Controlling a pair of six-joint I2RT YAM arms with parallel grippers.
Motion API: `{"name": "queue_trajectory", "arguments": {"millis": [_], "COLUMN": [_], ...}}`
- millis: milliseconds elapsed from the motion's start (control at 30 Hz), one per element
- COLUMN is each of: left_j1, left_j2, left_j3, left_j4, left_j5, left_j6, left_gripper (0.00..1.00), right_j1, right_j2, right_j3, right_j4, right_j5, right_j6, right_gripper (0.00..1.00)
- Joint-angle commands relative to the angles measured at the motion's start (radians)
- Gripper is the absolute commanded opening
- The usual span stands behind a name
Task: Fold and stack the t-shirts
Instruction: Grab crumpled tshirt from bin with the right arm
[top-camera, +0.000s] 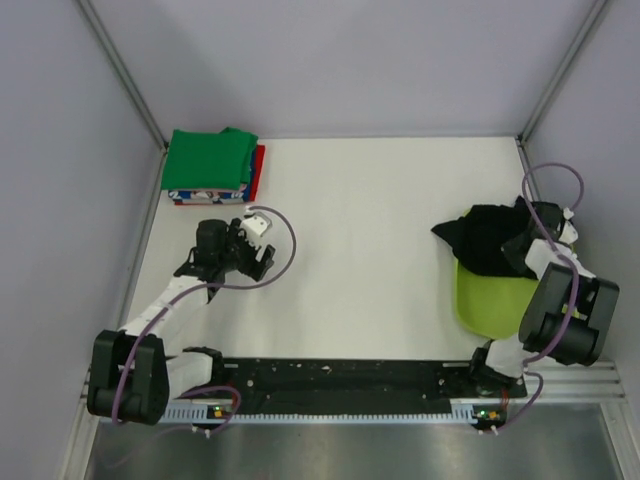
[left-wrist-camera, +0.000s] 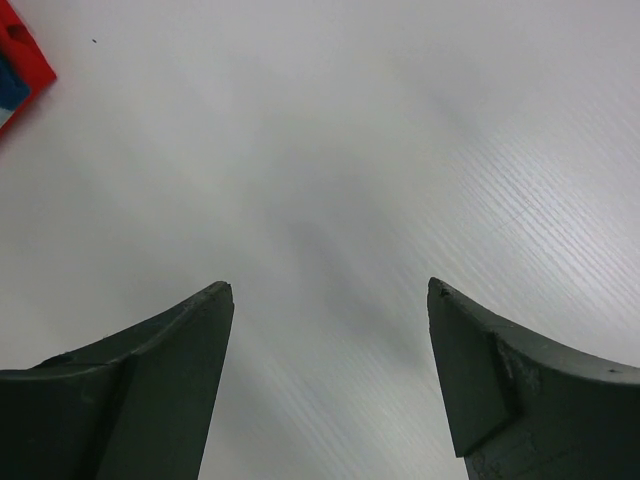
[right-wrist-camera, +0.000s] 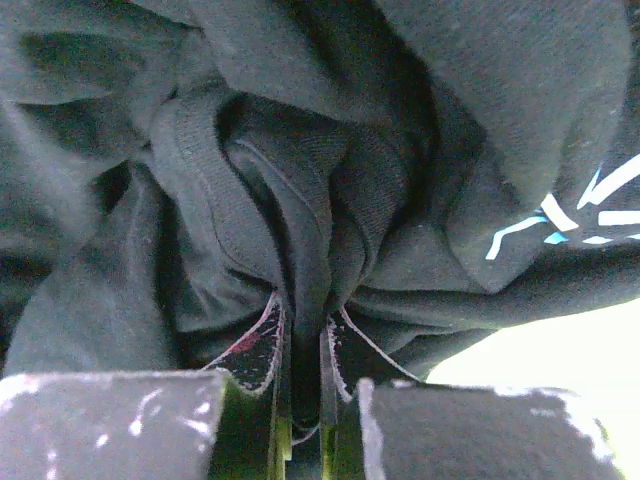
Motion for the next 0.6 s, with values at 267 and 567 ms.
{"name": "queue_trajectory", "arguments": {"millis": [267,567], "left_j1": [0.004,0.008], "left_j2": [-0.003,-0.04], "left_j3": [0.06,0.046], "left_j4": [-0.027,0.015], "left_j5": [0.039,-0.074], "left_j6": [0.025,-0.004], "left_gripper": [0.82,0.82], "right_j1": [0.055,0.809], "right_j2": [-0.56,-0.392], "right_j3": [0.158,0.737], "right_j4": [0.015,-0.032], "right_j5": [0.0,-0.027], "right_j6": [-0.221,-0.665], "right_gripper": [0.0,0.0]}}
